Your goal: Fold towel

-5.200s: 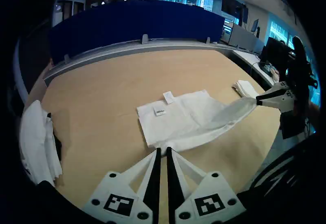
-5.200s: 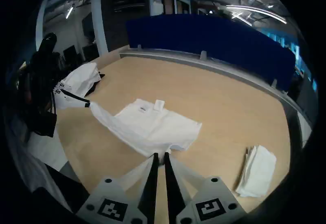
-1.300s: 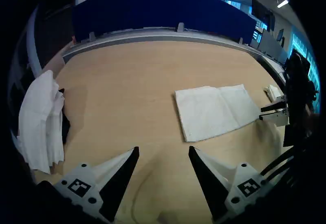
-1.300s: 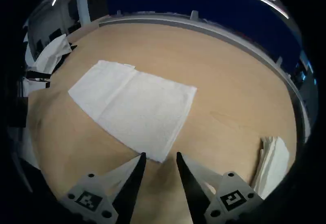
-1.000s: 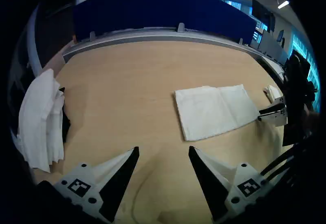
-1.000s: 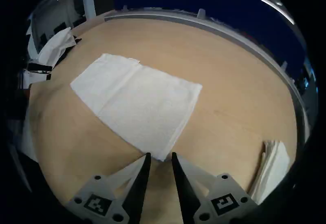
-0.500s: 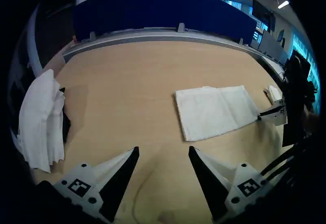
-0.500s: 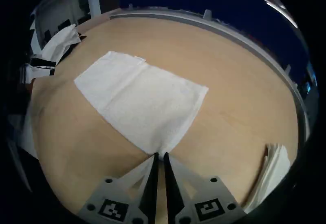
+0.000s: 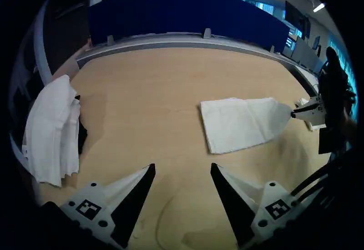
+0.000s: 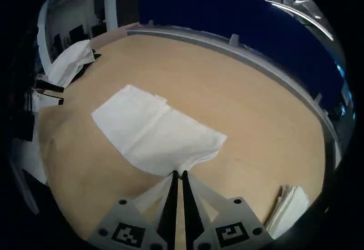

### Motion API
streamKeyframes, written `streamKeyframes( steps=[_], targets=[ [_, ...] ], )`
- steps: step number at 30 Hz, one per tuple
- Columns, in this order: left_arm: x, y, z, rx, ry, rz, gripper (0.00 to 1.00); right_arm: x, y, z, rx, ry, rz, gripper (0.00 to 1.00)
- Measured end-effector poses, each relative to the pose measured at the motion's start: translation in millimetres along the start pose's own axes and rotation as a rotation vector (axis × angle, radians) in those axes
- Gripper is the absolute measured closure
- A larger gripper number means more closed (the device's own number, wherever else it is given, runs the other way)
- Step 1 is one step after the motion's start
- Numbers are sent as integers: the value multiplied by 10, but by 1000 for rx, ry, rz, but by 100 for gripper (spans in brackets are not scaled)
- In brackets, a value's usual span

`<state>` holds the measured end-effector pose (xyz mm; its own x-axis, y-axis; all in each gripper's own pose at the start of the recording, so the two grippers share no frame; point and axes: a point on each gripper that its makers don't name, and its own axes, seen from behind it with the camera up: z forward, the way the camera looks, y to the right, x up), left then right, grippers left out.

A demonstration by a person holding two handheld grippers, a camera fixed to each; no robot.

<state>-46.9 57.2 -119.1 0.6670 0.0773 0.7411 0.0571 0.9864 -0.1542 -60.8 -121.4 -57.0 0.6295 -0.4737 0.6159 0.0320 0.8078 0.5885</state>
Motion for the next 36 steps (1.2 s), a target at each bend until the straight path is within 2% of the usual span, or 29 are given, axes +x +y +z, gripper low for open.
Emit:
streamKeyframes(
  steps=[6,11,15,21,24,29,36],
  targets=[
    [7,-76,-112,20,17,-17,10,521,-107,-77,17,50,-98,93],
    [-12,-130,-214,31,31,-43,10,814,-287,-79,39,63,-201,93],
    [-37,-196,-310,42,43,-67,10,942,-489,-9,67,60,-273,93],
    [-84,-325,-465,68,60,-98,10,1093,-883,184,132,60,-344,93],
    [-128,-384,-538,82,66,-112,10,1131,-1109,317,168,57,-369,93],
    [-232,-460,-633,100,65,-138,10,1087,-1485,630,232,42,-376,93],
    [-353,-491,-688,109,58,-173,10,890,-1857,1083,292,-4,-323,93]
  ],
)
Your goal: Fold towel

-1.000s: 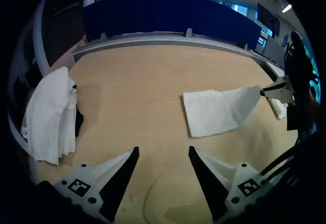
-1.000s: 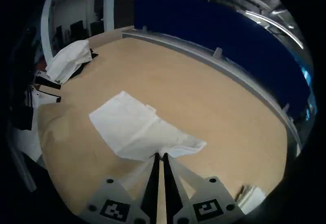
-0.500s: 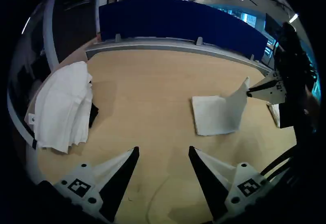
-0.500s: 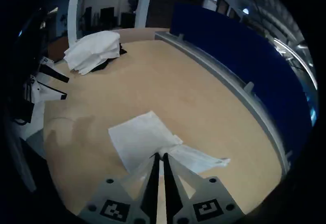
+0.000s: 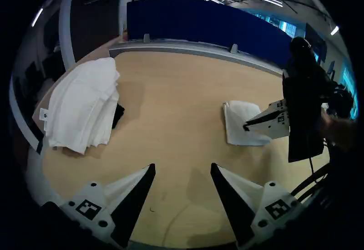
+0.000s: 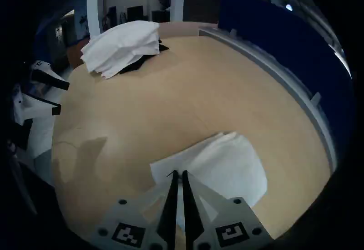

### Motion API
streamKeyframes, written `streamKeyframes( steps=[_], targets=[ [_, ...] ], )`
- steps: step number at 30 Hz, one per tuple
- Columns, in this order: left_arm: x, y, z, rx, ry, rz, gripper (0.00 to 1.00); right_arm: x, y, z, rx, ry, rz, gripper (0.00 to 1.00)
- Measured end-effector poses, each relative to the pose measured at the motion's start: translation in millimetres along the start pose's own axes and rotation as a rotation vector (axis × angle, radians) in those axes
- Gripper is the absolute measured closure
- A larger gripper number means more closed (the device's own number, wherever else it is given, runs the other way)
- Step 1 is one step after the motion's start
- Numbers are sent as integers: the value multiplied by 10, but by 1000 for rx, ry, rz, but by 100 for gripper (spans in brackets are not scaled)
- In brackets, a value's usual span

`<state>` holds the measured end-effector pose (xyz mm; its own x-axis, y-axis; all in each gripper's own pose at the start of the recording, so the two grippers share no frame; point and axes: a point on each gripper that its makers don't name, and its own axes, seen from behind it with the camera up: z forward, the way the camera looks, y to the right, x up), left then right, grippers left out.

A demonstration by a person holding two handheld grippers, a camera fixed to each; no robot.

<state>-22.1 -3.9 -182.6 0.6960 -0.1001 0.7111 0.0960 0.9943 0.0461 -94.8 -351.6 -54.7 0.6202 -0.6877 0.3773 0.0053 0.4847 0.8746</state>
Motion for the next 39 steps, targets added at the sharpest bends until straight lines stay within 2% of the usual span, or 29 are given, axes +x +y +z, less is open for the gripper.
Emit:
streamKeyframes(
  steps=[4,7,11,15,21,27,33,39],
  targets=[
    [-26,7,4,-4,-4,-9,10,-61,-47,101,16,-15,35,91],
    [-26,18,16,-9,-6,-7,10,-70,-56,93,21,-12,52,84],
    [5,29,34,-15,-5,1,10,-23,-31,-2,12,9,62,48],
    [59,28,61,-17,-1,4,10,-17,80,-129,-28,24,84,35],
    [131,45,75,-21,7,-1,10,-204,227,-314,-82,31,162,26],
    [136,82,100,-27,7,2,10,-556,266,-441,-113,-4,225,25],
    [123,126,123,-32,2,7,10,-778,232,-466,-121,-30,259,25],
    [131,174,136,-38,2,6,10,-901,165,-411,-111,-50,267,28]
  ],
)
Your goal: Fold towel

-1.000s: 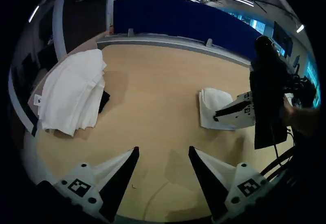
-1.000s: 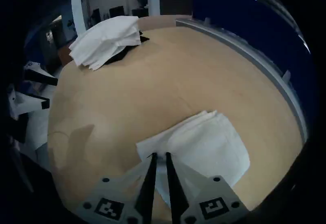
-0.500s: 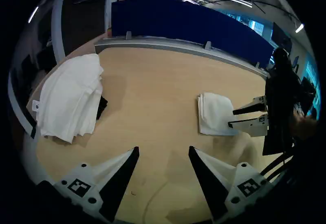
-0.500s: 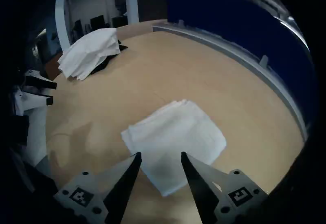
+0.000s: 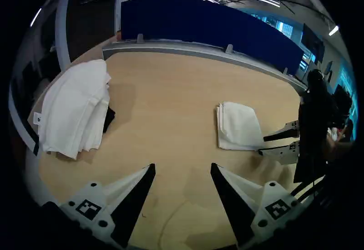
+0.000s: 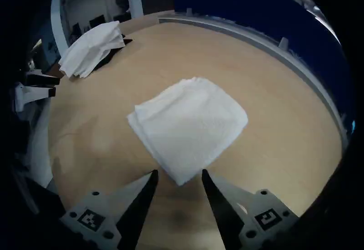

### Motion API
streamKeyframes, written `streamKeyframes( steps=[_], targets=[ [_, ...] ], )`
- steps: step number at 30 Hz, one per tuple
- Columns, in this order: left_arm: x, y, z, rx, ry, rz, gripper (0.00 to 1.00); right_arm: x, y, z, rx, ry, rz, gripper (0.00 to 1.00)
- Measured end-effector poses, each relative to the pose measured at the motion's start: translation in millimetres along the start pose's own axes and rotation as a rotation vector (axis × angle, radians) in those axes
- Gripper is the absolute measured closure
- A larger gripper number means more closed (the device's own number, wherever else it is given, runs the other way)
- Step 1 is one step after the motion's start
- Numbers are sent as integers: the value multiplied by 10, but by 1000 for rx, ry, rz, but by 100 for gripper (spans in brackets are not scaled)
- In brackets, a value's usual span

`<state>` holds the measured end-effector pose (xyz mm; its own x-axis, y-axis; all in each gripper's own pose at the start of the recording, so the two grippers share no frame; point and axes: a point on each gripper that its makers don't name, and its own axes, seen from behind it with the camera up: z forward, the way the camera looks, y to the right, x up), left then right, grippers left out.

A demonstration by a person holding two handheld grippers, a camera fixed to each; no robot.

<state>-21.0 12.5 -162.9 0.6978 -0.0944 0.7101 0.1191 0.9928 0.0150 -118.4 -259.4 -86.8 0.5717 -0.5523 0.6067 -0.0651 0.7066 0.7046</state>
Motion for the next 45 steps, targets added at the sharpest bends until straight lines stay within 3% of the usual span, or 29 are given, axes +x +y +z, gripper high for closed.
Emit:
streamKeyframes(
  steps=[4,9,18,24,29,35,45],
  targets=[
    [5,17,-3,0,1,-1,10,-29,-9,8,-1,-4,-6,36],
    [-6,32,-16,-1,2,-1,10,-43,31,10,-17,-7,1,60],
    [-36,52,-26,-2,-1,3,10,-58,79,23,-22,1,38,90],
    [-27,53,-40,-1,1,8,10,-42,116,-5,-28,12,33,95],
    [2,58,-37,-2,7,10,10,165,173,-158,-48,57,4,95],
    [98,94,-13,-11,23,16,10,606,249,-472,-76,142,-45,95],
    [289,225,-11,-37,54,31,10,1361,412,-1182,-123,293,-88,95]
  ],
)
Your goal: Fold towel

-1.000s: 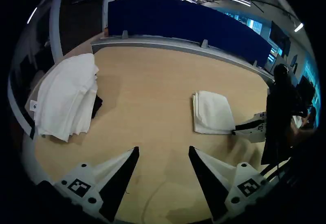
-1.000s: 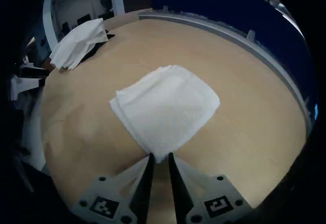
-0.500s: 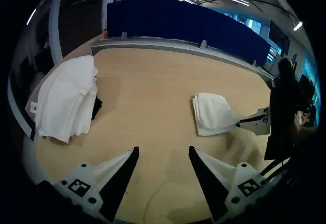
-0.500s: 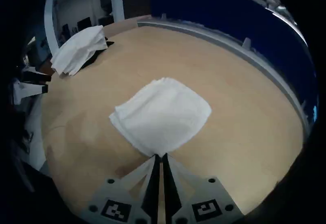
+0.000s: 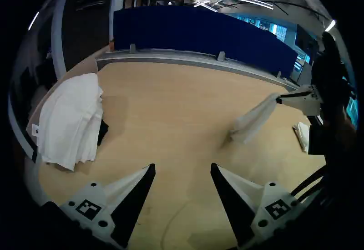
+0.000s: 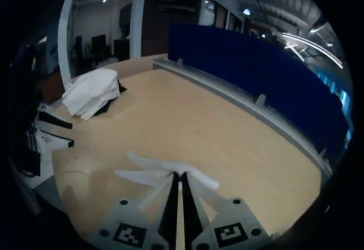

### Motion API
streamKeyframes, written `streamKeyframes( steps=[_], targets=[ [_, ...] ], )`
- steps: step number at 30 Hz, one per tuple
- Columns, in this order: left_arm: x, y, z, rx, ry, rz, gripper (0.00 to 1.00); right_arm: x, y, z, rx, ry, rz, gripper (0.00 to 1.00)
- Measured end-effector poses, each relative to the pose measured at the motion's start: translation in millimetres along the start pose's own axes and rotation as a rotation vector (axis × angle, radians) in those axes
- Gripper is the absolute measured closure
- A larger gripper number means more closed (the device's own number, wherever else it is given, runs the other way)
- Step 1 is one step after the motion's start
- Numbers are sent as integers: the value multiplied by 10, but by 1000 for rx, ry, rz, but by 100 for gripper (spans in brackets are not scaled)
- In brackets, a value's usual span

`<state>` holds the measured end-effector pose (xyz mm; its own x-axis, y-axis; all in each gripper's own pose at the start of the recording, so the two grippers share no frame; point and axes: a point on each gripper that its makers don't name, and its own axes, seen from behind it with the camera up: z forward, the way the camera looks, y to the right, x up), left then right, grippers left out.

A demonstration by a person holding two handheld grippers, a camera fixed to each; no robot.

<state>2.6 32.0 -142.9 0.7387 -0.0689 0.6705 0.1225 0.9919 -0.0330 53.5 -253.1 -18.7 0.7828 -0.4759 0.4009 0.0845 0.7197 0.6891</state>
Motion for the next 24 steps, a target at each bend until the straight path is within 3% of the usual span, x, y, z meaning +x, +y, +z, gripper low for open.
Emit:
streamKeyframes(
  steps=[9,24],
  targets=[
    [65,140,20,-29,12,15,10,245,356,-391,-52,41,24,95],
    [107,264,82,-50,-1,53,10,-50,1260,-999,-139,23,92,95]
  ],
)
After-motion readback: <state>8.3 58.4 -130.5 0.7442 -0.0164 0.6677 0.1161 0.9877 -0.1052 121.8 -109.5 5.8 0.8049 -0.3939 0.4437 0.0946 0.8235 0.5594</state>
